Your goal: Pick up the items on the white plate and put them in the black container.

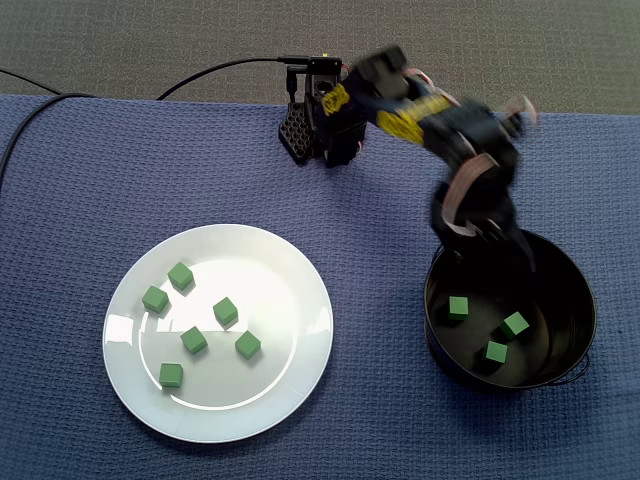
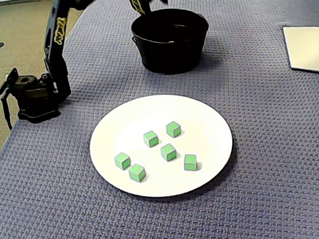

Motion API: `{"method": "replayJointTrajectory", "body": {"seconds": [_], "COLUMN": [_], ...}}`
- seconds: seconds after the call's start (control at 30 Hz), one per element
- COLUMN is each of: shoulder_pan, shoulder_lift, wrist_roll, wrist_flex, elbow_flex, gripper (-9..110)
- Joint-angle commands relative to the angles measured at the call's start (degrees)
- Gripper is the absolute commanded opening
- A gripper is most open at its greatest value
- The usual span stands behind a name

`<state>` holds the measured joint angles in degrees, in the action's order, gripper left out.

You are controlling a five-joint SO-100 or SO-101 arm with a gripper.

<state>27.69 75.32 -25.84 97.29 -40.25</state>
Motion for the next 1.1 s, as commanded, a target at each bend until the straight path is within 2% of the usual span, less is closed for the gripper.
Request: {"method": "replayJointTrajectory", "body": {"seconds": [0.0, 0.13, 0.23, 0.4, 0.57, 0.8, 1.07], "shoulder_pan": [-17.5, -36.3, -46.2, -52.4, -53.7, -54.8, -59.9], "shoulder_lift": [18.9, 21.7, 17.7, 7.4, 2.3, -1.8, -9.8], "wrist_roll": [-1.4, -2.8, 0.6, 7.9, 11.8, -3.0, -21.7], "wrist_flex": [-0.4, -6.4, -11.0, -10.2, -7.1, -6.5, -4.3], "elbow_flex": [-4.0, -10.6, -14.2, -14.0, -17.6, -24.6, -15.6], "gripper": [40, 40, 38, 36, 36, 31, 28]}}
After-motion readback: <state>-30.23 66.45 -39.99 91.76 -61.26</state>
